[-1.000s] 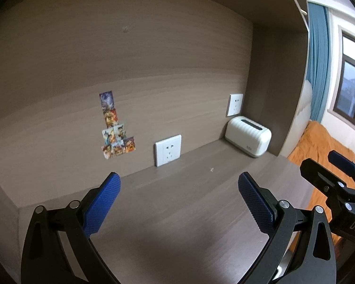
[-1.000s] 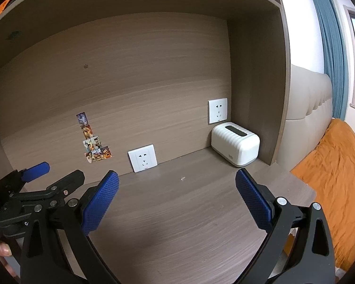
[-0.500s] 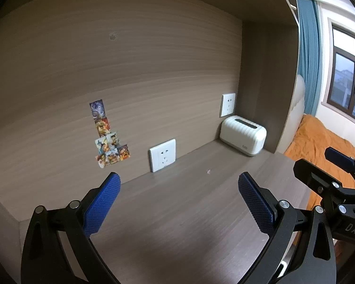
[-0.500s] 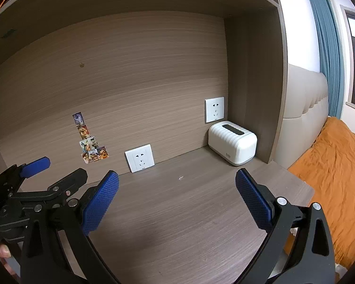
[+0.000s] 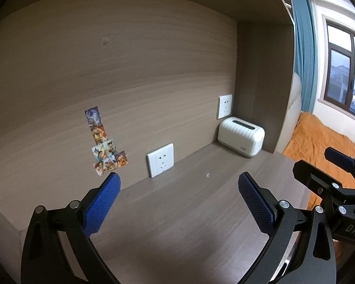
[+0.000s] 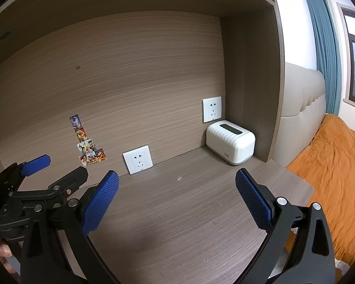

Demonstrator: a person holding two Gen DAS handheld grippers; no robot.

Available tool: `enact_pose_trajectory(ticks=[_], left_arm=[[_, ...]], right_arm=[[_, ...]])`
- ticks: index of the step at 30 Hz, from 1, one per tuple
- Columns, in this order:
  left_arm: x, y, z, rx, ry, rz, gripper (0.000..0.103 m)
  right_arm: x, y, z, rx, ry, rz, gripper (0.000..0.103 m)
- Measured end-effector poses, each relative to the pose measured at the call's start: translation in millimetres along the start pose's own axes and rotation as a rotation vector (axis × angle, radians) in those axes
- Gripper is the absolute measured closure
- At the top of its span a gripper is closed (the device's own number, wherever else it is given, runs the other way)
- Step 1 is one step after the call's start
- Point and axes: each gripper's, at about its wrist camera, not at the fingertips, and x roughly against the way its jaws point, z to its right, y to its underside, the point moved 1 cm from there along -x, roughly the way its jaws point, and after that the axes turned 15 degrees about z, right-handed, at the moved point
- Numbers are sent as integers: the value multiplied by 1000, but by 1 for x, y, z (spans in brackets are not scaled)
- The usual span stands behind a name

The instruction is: Collect trash

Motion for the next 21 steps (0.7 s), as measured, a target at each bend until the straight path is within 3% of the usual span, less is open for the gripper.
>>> enact_pose_trajectory(ticks=[21], left_arm=[[-9,0,1,-39,7,6,5]], right_arm=[[-7,3,-1,-15,21,-18,5]])
